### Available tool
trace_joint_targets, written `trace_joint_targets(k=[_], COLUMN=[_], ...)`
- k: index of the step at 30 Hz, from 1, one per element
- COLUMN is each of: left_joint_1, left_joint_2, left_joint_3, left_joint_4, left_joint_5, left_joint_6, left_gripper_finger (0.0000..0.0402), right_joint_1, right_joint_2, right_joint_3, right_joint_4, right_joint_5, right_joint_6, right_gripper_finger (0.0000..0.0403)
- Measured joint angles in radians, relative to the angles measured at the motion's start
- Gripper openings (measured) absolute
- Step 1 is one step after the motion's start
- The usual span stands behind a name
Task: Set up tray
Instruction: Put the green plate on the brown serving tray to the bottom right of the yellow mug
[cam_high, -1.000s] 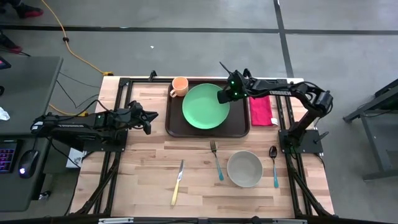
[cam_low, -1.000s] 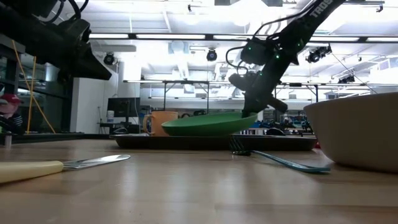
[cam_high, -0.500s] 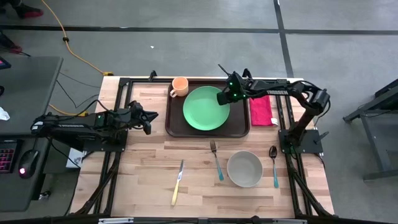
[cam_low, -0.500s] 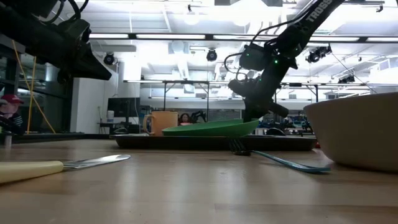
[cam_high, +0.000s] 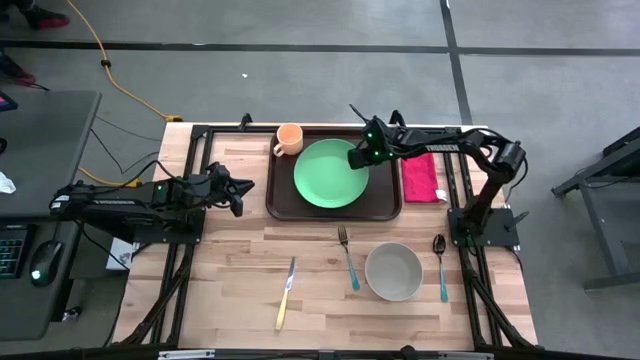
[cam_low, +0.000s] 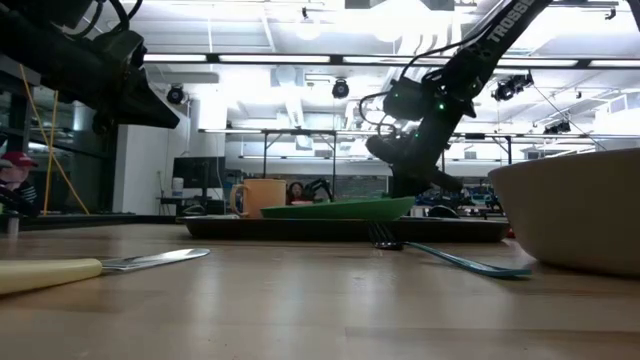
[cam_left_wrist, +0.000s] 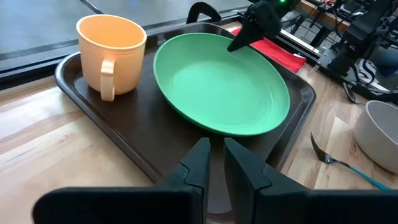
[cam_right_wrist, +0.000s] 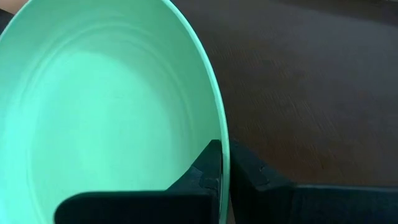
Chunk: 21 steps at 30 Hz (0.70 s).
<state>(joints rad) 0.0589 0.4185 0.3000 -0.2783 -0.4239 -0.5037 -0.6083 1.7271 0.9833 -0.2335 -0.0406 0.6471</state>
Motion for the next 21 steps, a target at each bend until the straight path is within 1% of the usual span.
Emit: trace_joint_targets(k=[21], left_joint_1=[0.0], left_joint_2=[0.0], left_joint_3=[0.0], left_joint_4=[0.0], left_joint_5=[0.008], left_joint_6=[-0.001], left_gripper_finger=[0.0076], right_joint_1=[-0.014], right_joint_2=[0.002], right_joint_3=[0.0], right_joint_4=[0.0], right_joint_5=[0.007], right_joint_6=[-0.026], right_gripper_finger=[0.0001])
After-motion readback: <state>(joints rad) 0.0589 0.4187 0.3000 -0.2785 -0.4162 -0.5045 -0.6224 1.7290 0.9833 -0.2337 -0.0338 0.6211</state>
